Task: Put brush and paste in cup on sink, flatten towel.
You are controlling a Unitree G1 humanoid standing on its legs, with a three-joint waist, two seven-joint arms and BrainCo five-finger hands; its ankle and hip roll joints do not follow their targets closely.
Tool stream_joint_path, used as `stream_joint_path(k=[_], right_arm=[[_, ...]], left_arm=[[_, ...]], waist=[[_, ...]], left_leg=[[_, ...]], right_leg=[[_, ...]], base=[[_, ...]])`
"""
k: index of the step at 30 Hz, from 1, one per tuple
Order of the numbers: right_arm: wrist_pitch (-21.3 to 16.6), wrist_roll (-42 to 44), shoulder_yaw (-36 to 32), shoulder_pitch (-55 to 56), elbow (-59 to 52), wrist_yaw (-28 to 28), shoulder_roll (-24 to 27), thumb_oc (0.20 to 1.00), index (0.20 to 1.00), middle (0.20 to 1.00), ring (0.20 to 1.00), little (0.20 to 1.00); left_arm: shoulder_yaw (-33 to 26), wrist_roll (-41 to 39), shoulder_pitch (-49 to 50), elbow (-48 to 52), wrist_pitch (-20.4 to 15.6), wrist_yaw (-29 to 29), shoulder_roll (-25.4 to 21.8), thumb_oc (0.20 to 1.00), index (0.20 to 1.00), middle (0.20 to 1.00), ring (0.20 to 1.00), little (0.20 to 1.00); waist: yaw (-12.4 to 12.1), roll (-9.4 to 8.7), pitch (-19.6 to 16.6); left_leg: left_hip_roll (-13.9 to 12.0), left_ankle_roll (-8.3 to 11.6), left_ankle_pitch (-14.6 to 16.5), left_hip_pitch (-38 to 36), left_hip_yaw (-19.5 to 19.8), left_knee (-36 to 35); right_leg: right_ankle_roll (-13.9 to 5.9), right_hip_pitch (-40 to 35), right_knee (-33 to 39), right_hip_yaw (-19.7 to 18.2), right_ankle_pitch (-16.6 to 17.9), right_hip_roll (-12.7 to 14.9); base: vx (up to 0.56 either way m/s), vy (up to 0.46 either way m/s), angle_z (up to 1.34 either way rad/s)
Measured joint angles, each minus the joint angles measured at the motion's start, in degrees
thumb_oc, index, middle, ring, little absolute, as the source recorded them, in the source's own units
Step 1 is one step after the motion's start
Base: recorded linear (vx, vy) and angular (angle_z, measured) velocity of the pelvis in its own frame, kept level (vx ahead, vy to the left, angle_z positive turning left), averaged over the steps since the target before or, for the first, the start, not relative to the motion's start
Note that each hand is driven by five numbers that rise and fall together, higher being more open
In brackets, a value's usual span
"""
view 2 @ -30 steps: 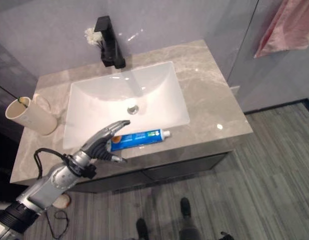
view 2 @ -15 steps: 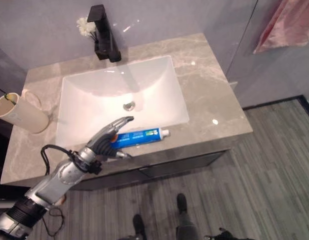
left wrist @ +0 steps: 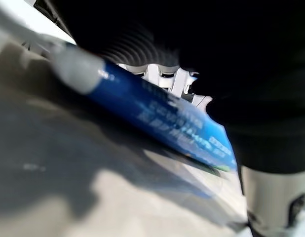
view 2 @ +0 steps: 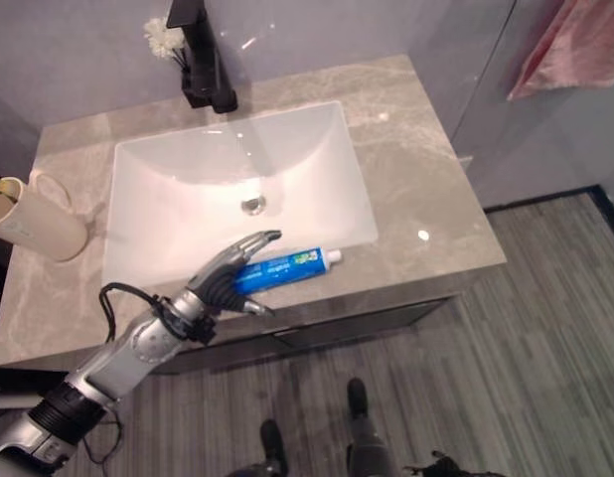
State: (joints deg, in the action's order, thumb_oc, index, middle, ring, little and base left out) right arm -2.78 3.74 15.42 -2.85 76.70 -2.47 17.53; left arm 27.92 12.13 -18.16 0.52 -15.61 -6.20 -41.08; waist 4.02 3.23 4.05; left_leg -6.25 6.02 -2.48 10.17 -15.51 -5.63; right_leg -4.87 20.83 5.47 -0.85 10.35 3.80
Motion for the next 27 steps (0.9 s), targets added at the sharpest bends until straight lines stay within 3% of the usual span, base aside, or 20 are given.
stream_joint_path(k=[7,9,20,27], right_arm=[[-0.14,0.00,0.00,-0.06,-0.07,-0.23,-0.08,1.000,1.000,1.000,1.000,1.000],[-0.36,0.00,0.00,-0.05,-0.06,-0.57,-0.09,1.000,1.000,1.000,1.000,1.000],[-0.91,0.00,0.01,-0.16,-0.07,-1.20,-0.09,1.000,1.000,1.000,1.000,1.000],[-0.96,0.02,0.02,-0.20,-0.10,-1.20,-0.09,1.000,1.000,1.000,1.000,1.000]], left_arm=[[1.04,0.03,-1.91,-1.67,-0.10,-0.33,1.89,1.000,1.000,1.000,1.000,1.000],[1.01,0.01,-1.96,-1.75,-0.06,-0.41,2.74,0.909,0.909,0.909,0.909,0.909],[1.23,0.37,-2.18,-1.68,-0.40,-0.39,3.09,0.774,0.774,0.774,0.774,0.774],[1.23,1.81,-2.25,-1.50,-0.54,-0.41,2.99,0.730,0.730,0.730,0.730,0.730]], waist=[[-0.05,-0.01,0.00],[-0.06,-0.01,0.00],[-0.03,-0.13,0.00],[-0.02,-0.86,-0.13]], left_leg=[[0.02,-0.01,0.02,0.00,-0.01,0.00],[0.05,-0.01,0.02,0.01,-0.01,0.00],[0.05,-0.04,0.06,0.08,-0.01,0.00],[0.05,-0.04,0.06,0.06,-0.01,0.00]], right_leg=[[0.18,0.00,0.00,-0.03,-0.13,0.01],[0.19,0.01,0.00,-0.07,-0.14,0.04],[0.19,0.08,0.00,-0.07,-0.15,0.04],[0.19,0.06,-0.01,-0.06,-0.15,0.04]], base=[[0.00,0.000,0.00],[0.00,0.000,0.00],[0.00,0.000,0.00],[0.00,0.000,0.00]])
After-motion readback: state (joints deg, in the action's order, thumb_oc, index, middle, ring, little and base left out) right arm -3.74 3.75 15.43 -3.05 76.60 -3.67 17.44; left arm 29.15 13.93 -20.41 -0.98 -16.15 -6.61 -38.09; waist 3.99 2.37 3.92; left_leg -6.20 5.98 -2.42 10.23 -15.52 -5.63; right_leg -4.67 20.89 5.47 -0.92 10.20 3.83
